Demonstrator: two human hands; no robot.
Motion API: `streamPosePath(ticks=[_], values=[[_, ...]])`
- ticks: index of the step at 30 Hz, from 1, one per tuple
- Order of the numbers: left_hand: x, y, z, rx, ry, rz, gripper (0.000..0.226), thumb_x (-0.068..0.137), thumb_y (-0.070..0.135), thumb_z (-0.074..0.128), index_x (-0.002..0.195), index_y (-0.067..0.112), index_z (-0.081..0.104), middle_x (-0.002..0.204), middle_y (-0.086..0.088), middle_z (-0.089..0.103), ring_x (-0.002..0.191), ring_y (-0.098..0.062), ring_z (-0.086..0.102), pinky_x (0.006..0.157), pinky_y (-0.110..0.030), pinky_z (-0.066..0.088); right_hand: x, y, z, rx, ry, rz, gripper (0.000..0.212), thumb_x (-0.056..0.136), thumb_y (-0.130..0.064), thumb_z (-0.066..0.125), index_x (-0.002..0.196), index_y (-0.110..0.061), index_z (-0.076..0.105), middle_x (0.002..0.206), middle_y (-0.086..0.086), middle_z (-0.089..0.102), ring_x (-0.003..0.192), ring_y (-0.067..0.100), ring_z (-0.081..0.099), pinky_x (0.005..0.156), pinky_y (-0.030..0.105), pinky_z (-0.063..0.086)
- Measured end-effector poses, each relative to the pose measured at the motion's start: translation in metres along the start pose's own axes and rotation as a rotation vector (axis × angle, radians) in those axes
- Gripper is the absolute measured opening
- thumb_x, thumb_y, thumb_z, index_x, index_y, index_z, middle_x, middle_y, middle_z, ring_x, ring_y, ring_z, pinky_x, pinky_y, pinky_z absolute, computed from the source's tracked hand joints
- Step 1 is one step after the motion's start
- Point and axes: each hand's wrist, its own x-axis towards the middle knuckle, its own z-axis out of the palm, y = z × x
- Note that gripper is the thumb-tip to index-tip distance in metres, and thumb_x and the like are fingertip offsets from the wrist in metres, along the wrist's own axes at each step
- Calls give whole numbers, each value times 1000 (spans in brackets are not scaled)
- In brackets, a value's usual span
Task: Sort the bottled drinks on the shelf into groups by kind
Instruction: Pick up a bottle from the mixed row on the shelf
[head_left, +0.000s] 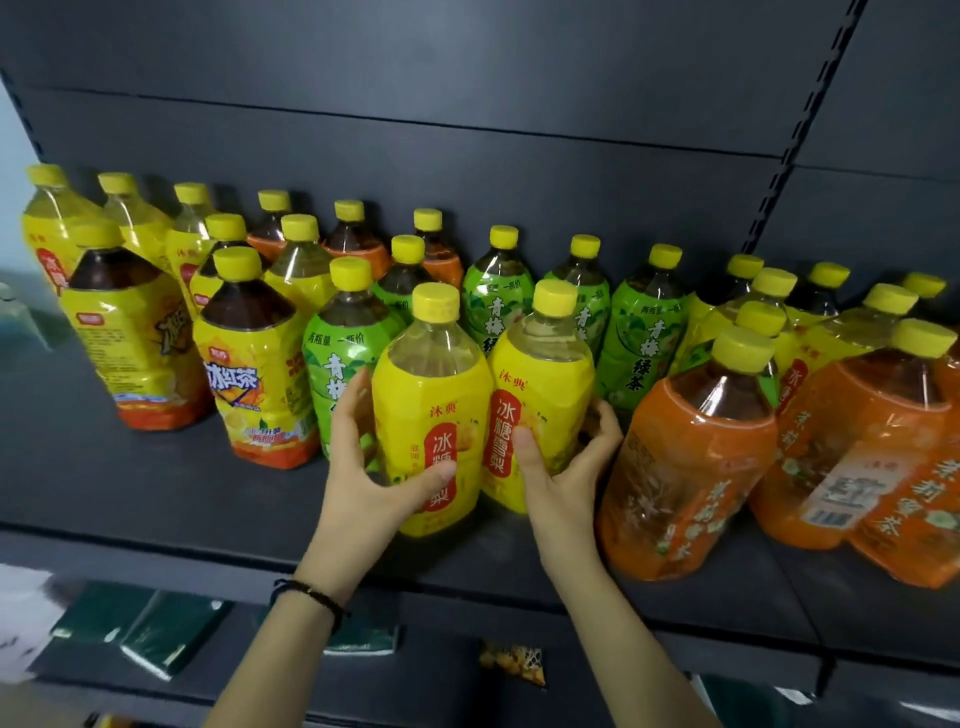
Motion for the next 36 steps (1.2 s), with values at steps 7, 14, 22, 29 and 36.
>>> streamPosePath(ticks=[7,14,22,29,36], values=[[5,7,7,144,118,44,91,54,66,74,132,45,33,130,13,41,127,-8,40,105,-45,42,-7,-4,4,71,5,-15,82,67,-43,76,122,-64,20,134,-16,39,121,5,48,100,39,48],[-10,7,-25,17,26,6,89,58,60,74,135,46,31,132,20,48,121,1,50,95,-22,49,-32,-12,9,116,-31,-25,83,59,-62,79,125,-62,30,138,-12,45,119,1,53,91,26,51],[-18,6,-98,-14,4,38,83,61,56,74,133,52,33,127,26,54,116,2,55,90,-23,51,-70,-25,58,137,-133,4,77,48,-74,76,114,-74,36,137,-15,46,113,0,57,79,20,55],[-17,-5,-204,-34,22,-6,86,58,65,76,132,54,35,135,12,53,120,-11,56,93,-37,53,-105,-31,134,39,-207,93,84,51,-84,65,122,-77,21,145,-11,35,130,14,44,102,45,46],[-1,-23,-310,-70,44,-46,82,55,65,79,127,53,41,125,11,61,112,-14,62,86,-37,56,-127,-45,216,-37,-246,69,99,60,-81,58,144,-51,14,137,-18,25,131,11,34,95,27,38]])
